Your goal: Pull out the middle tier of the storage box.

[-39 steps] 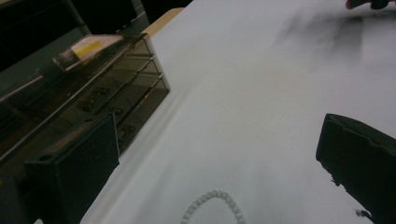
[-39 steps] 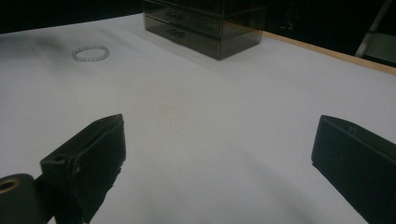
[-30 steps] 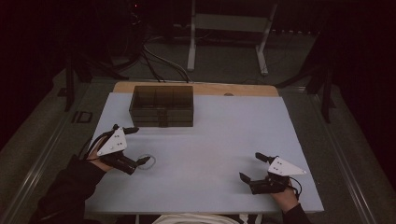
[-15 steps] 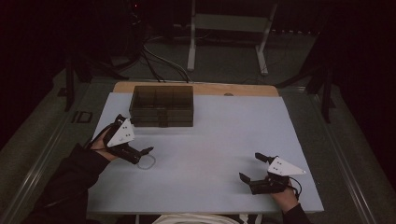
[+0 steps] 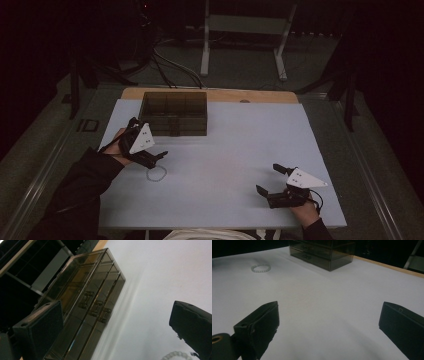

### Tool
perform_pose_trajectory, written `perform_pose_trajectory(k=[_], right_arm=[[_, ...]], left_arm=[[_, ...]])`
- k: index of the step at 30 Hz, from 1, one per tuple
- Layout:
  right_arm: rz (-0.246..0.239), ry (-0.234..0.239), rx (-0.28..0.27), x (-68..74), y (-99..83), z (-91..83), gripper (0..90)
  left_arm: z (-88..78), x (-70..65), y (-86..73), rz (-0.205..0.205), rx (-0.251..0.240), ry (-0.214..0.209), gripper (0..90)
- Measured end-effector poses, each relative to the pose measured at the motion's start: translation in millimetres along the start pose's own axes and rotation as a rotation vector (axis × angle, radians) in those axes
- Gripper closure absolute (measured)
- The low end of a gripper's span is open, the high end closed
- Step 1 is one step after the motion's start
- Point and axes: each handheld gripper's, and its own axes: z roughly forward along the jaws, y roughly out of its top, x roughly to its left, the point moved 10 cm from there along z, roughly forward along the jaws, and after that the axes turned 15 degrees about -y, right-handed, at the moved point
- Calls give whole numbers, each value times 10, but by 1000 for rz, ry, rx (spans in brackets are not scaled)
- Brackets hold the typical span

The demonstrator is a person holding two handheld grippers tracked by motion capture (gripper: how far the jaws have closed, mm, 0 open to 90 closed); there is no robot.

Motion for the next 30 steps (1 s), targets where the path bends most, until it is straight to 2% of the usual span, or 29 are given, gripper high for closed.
perform_pose_trajectory(k=[6,11,14,19,24,30], right_arm=[[-1,2,4,8,0,8,27],[2,1,-1,3,4,1,27],[1,0,1,2,2,2,27],[3,1,0,-1,2,0,27],[1,1,2,2,0,2,27],[2,3,2,1,-1,2,27]], left_arm=[[162,18,-37,26,55,28,8],[284,36,-60,74,119,60,7],[340,46,-66,79,140,65,8],[398,89,-79,115,183,107,8],[469,117,-121,158,255,149,7],[560,138,-176,163,335,201,7]])
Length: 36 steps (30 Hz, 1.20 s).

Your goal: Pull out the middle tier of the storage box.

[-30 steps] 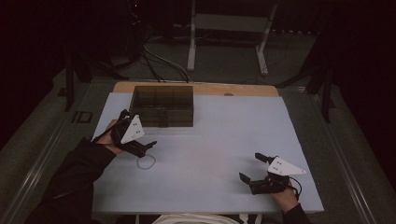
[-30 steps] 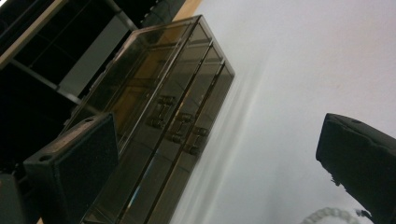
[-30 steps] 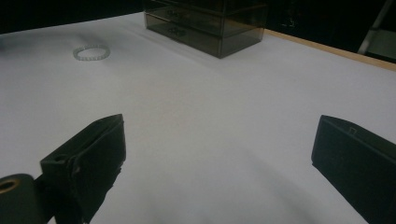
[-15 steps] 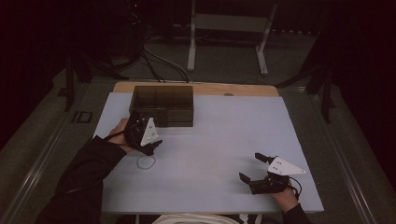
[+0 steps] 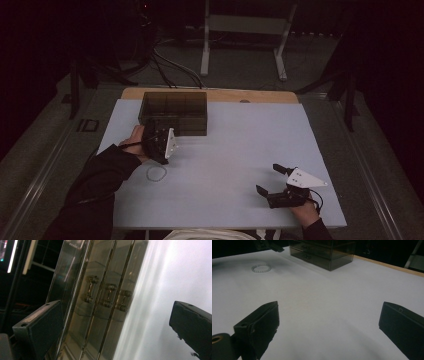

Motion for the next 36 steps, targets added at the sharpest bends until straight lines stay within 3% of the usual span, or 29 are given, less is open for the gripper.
perform_pose_trajectory(k=[2,5,13,15,17,18,24,31,36], right_arm=[[1,-1,1,-1,-2,1,27],[0,0,3,-1,-4,3,27],[2,2,3,0,-4,2,27],[2,4,3,4,-4,2,27],[2,4,1,3,-2,1,27],[3,3,2,2,-3,0,27],[2,6,4,4,-5,0,27],[2,7,5,8,-6,0,27],[0,7,3,9,-3,-3,27]], left_arm=[[12,-4,-28,38,63,11,7],[65,-17,-50,72,117,27,7],[179,-15,-70,145,224,120,8],[207,-32,-79,172,252,130,8],[231,-33,-85,204,275,169,17],[245,-43,-86,212,284,160,18],[291,-51,-93,269,318,216,68],[333,-55,-95,308,333,258,212],[373,-75,-122,339,358,252,364]])
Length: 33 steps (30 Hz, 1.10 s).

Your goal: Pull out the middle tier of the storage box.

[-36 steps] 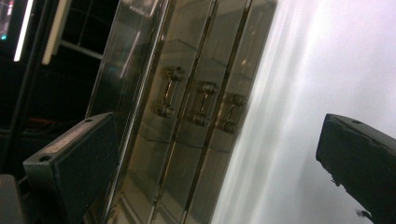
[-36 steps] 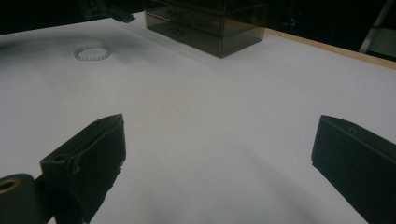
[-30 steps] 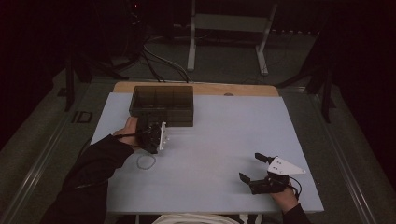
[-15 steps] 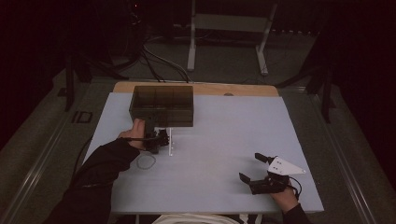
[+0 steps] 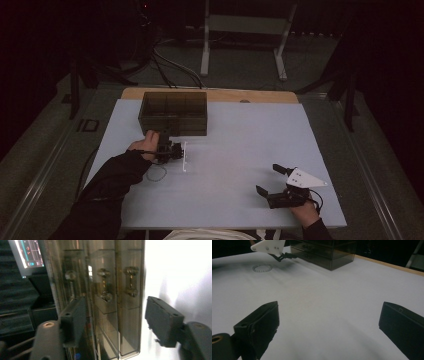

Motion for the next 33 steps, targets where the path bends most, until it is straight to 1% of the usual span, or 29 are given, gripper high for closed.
perform_pose_trajectory(k=[1,2,3,4,5,6,7,8,9,11,12,14,15,17,18,19,20,21,22,26,27,29,32,33], right_arm=[[1,0,1,0,-1,-1,27],[0,0,1,0,-1,-1,27],[0,0,-1,1,1,-2,27],[0,1,-1,2,2,-2,27],[0,0,0,2,1,-2,27],[0,1,0,2,0,-1,27],[0,1,0,2,0,-1,27],[0,1,0,2,0,-1,27],[0,1,0,2,0,-1,27],[1,0,0,2,1,-4,27],[2,1,-1,2,2,-5,27],[1,1,-1,2,2,-6,27],[1,1,-1,2,2,-6,27],[1,2,-1,2,1,-7,27],[2,3,-1,3,3,-7,27],[1,2,-2,3,3,-8,27],[0,1,-1,2,3,-8,27],[0,2,-2,2,3,-9,27],[1,3,-2,3,3,-9,27],[-1,6,0,10,-1,-6,27],[-4,6,1,10,-2,-5,27],[-2,6,1,13,-2,-6,27],[-2,6,1,12,-1,-6,27],[-3,6,1,11,-2,-6,27]], left_arm=[[4,1,-14,-1,22,7,389],[23,7,-8,-3,13,22,424],[32,11,-12,-7,17,26,432],[35,15,-8,-1,14,32,451],[35,21,-11,4,23,37,467],[39,19,-16,0,33,33,492],[52,34,-7,2,23,51,506],[55,54,-10,8,34,64,534],[65,56,-13,7,41,59,553],[76,76,-10,10,48,71,581],[82,76,-6,11,48,66,607],[97,79,3,18,50,68,624],[105,80,6,19,52,70,649],[121,85,8,19,61,74,672],[132,86,5,13,65,76,684],[137,87,3,22,72,72,693],[143,94,5,26,73,80,699],[154,83,0,19,76,74,701],[158,82,2,22,76,76,723],[158,88,27,34,79,87,725],[158,85,26,24,82,88,737],[158,94,41,29,80,92,741],[150,118,52,18,80,99,790],[152,117,53,7,77,93,806]])
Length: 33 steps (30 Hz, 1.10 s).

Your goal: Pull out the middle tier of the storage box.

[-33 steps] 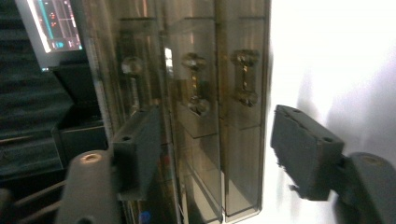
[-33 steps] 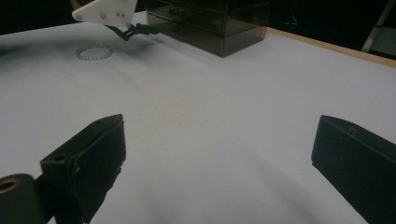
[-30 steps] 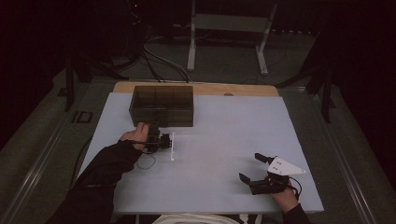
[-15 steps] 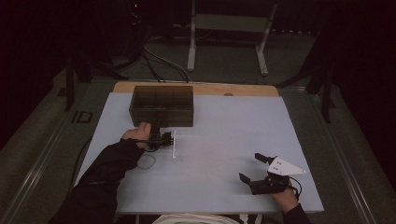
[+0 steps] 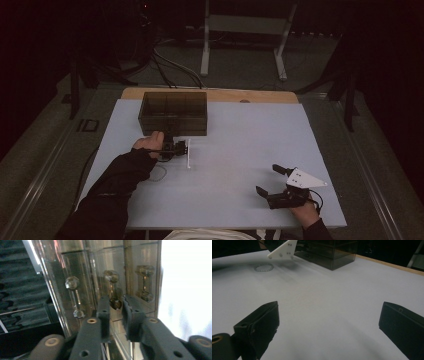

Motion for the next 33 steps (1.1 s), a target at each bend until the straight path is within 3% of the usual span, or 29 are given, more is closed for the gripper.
perform_pose_trajectory(k=[12,27,33], right_arm=[[1,0,1,-4,-1,-1,27],[2,-1,0,-1,2,-1,27],[1,0,1,-2,0,2,27]], left_arm=[[-49,20,4,-10,11,-3,823],[-173,-78,0,-13,3,-39,821],[-181,-77,3,8,-7,-40,819]])
